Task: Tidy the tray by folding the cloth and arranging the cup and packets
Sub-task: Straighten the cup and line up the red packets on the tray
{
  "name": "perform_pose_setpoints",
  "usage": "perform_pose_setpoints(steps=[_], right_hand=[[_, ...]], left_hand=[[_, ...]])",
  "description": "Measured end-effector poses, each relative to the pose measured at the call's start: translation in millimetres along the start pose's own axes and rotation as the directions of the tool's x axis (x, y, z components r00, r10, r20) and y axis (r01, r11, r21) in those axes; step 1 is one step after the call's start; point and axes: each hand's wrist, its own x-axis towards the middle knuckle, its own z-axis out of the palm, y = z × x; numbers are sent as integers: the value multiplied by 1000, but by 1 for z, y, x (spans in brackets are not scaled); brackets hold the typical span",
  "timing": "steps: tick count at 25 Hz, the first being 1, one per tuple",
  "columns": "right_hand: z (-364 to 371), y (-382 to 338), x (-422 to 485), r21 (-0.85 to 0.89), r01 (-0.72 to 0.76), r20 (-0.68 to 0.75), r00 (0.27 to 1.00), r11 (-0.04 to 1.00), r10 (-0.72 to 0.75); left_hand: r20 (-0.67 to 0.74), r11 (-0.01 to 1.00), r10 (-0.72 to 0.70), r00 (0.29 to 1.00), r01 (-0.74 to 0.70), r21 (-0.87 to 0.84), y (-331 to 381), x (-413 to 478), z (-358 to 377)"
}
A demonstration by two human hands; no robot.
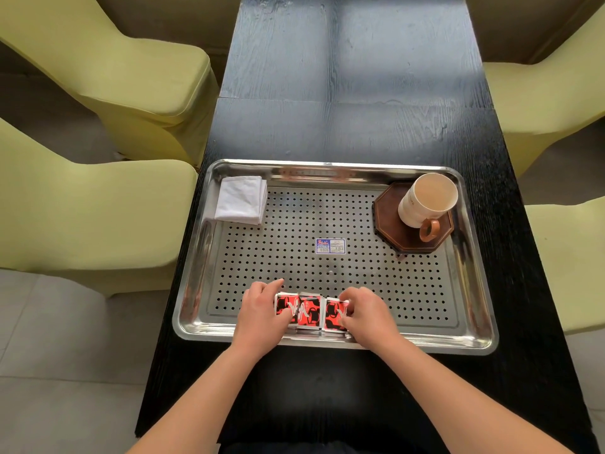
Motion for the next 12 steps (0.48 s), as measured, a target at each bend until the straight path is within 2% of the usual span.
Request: perform_pose_setpoints(steps=[5,12], right_hand=[[2,-3,0,65,-53,-35,998,997,55],[3,-8,1,58,-63,-30,997,996,65]], left_hand=[[58,974,-194,979,200,-109,6,0,5],[53,978,-193,980,196,-72,5,5,6]])
